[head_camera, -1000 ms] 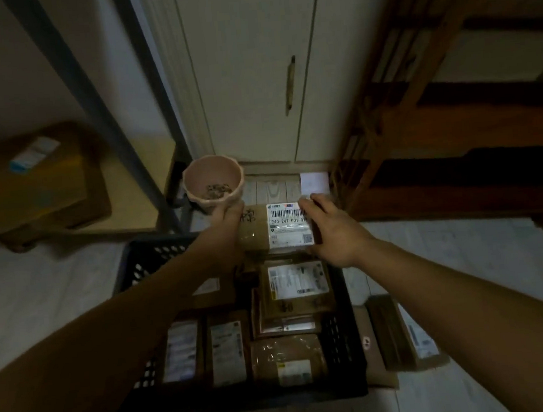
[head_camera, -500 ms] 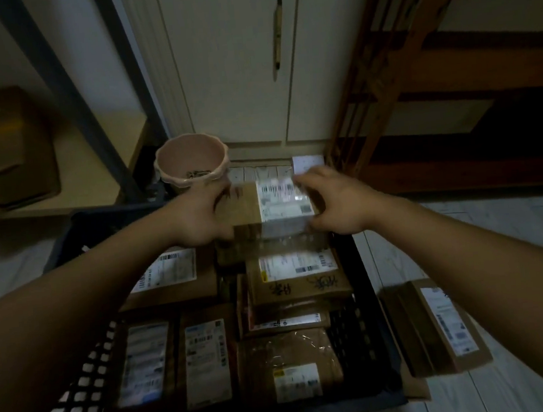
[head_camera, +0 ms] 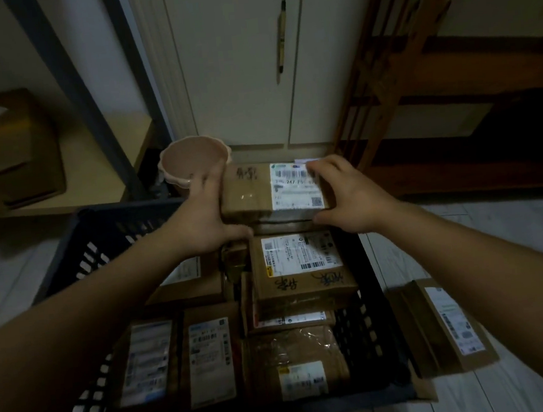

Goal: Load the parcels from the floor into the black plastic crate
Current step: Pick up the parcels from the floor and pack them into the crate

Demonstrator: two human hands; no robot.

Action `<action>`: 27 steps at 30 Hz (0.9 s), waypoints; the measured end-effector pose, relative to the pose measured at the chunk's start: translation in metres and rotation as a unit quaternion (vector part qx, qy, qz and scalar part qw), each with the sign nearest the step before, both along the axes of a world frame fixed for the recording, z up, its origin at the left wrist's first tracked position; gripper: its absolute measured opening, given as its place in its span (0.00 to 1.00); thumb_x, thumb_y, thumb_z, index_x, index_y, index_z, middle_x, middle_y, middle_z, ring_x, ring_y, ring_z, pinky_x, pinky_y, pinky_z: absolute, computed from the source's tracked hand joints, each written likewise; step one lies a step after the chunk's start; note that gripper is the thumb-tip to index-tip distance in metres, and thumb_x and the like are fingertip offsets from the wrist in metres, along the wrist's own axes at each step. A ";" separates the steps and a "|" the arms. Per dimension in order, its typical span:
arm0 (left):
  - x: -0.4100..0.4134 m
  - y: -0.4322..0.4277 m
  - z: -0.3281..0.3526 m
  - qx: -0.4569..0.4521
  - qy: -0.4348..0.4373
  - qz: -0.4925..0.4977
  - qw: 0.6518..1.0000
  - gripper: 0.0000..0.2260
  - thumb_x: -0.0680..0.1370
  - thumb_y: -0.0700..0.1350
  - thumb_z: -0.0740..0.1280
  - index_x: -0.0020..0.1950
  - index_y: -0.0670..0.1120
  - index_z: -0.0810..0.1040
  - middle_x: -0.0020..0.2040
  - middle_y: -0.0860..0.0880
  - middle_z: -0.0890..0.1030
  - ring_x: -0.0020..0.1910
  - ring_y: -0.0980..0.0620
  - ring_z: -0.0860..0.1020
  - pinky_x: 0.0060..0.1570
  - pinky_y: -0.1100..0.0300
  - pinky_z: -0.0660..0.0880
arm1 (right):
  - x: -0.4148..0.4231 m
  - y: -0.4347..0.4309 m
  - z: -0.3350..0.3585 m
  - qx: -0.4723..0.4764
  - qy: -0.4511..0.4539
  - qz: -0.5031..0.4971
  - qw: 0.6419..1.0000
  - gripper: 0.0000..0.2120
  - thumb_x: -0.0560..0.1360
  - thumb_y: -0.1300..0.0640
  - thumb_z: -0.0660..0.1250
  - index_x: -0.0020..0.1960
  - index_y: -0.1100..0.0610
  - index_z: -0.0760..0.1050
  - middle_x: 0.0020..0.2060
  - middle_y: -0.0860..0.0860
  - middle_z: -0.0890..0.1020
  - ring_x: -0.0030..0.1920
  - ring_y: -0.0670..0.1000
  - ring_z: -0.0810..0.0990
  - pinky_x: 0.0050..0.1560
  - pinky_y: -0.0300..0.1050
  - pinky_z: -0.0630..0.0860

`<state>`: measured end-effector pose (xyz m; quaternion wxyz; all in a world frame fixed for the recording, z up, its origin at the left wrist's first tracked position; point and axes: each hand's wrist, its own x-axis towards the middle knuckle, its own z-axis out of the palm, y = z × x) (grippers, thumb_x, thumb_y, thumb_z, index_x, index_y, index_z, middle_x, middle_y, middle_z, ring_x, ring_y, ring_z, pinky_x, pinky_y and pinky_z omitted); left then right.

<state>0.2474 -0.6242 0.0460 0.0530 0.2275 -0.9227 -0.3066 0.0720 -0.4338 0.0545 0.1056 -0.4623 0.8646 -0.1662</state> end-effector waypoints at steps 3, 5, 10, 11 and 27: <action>0.022 0.020 -0.004 -0.125 0.116 -0.015 0.985 0.27 0.70 0.51 0.72 0.67 0.50 0.68 0.65 0.48 0.68 0.65 0.49 0.66 0.63 0.55 0.66 | -0.004 0.002 0.005 -0.019 -0.023 -0.029 0.999 0.43 0.68 0.53 0.75 0.76 0.50 0.54 0.72 0.49 0.59 0.69 0.54 0.65 0.68 0.50 0.67; 0.027 0.040 -0.012 -0.212 0.096 -0.106 0.967 0.18 0.72 0.52 0.69 0.60 0.48 0.75 0.59 0.48 0.73 0.59 0.48 0.71 0.54 0.59 0.67 | -0.001 -0.001 0.003 -0.005 0.002 -0.009 1.000 0.43 0.68 0.52 0.75 0.76 0.49 0.55 0.71 0.50 0.59 0.69 0.55 0.66 0.68 0.51 0.67; 0.003 0.066 -0.034 -0.165 -0.091 -0.183 0.965 0.27 0.73 0.63 0.64 0.70 0.54 0.65 0.70 0.53 0.65 0.68 0.53 0.62 0.64 0.56 0.65 | 0.005 -0.013 0.001 0.002 0.037 0.002 0.999 0.44 0.67 0.52 0.75 0.76 0.47 0.55 0.73 0.49 0.57 0.70 0.57 0.63 0.69 0.51 0.65; 0.000 0.066 -0.039 -0.164 -0.133 -0.207 0.955 0.31 0.73 0.65 0.63 0.73 0.56 0.61 0.74 0.52 0.59 0.72 0.51 0.57 0.69 0.51 0.61 | 0.006 -0.013 0.001 0.004 0.039 0.004 0.999 0.44 0.67 0.51 0.76 0.76 0.47 0.55 0.73 0.49 0.57 0.70 0.57 0.63 0.69 0.50 0.65; 0.010 0.078 -0.065 -0.180 -0.310 -0.321 0.876 0.36 0.79 0.47 0.62 0.75 0.61 0.39 0.76 0.48 0.33 0.74 0.39 0.32 0.72 0.38 0.52 | 0.011 -0.003 -0.004 0.081 0.056 0.034 0.995 0.43 0.71 0.49 0.72 0.77 0.41 0.49 0.75 0.50 0.50 0.72 0.57 0.58 0.70 0.49 0.62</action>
